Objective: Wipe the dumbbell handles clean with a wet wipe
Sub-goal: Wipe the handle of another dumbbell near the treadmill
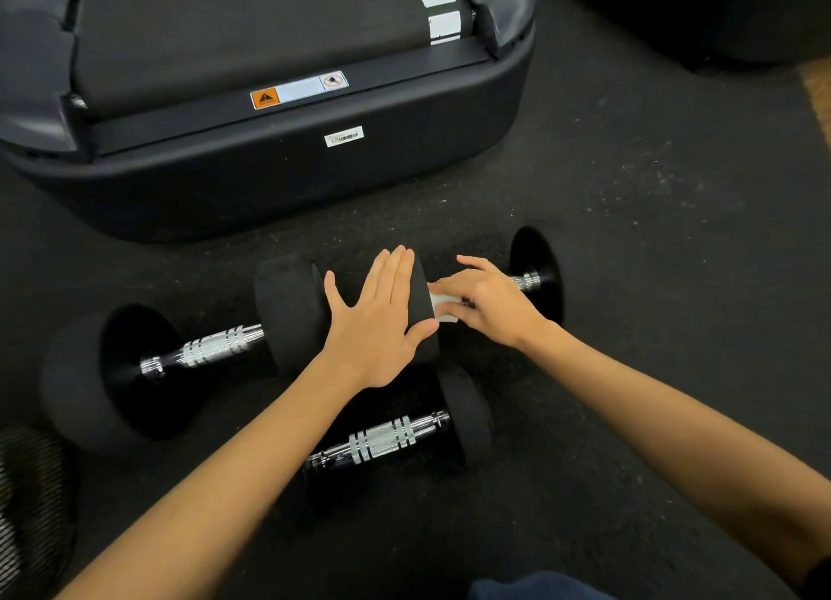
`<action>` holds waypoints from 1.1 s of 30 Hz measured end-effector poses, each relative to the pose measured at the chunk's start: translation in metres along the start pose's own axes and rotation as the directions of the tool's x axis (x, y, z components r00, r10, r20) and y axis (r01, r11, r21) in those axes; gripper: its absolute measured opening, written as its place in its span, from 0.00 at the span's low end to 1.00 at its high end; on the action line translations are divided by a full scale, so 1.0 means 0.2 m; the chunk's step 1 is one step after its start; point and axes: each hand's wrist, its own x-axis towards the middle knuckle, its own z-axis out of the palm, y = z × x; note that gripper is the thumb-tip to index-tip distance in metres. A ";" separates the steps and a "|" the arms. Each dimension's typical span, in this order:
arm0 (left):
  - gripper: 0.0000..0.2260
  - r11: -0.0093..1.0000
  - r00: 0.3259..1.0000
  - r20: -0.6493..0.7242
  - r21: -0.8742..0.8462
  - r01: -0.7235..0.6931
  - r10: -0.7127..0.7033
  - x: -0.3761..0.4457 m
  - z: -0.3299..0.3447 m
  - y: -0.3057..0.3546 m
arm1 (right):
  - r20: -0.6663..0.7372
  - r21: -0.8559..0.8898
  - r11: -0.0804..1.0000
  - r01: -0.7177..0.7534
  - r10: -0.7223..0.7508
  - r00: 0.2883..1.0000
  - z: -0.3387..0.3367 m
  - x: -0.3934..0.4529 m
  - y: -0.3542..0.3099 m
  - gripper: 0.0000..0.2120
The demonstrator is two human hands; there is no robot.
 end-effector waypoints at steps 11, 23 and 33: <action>0.36 1.000 1.000 -0.012 -0.002 0.002 -0.002 0.00 0.00 0.00 | 0.003 0.118 0.986 -0.119 0.119 0.993 -0.01 0.03 0.00 0.15; 0.36 1.000 1.000 0.000 0.012 0.002 -0.002 0.01 0.00 0.00 | 0.020 0.093 0.981 -0.168 0.167 0.986 0.00 0.00 -0.04 0.22; 0.36 1.000 1.000 -0.016 0.006 0.001 -0.001 -0.01 0.01 0.00 | 0.079 0.210 0.938 -0.276 0.265 0.961 -0.03 0.12 -0.05 0.09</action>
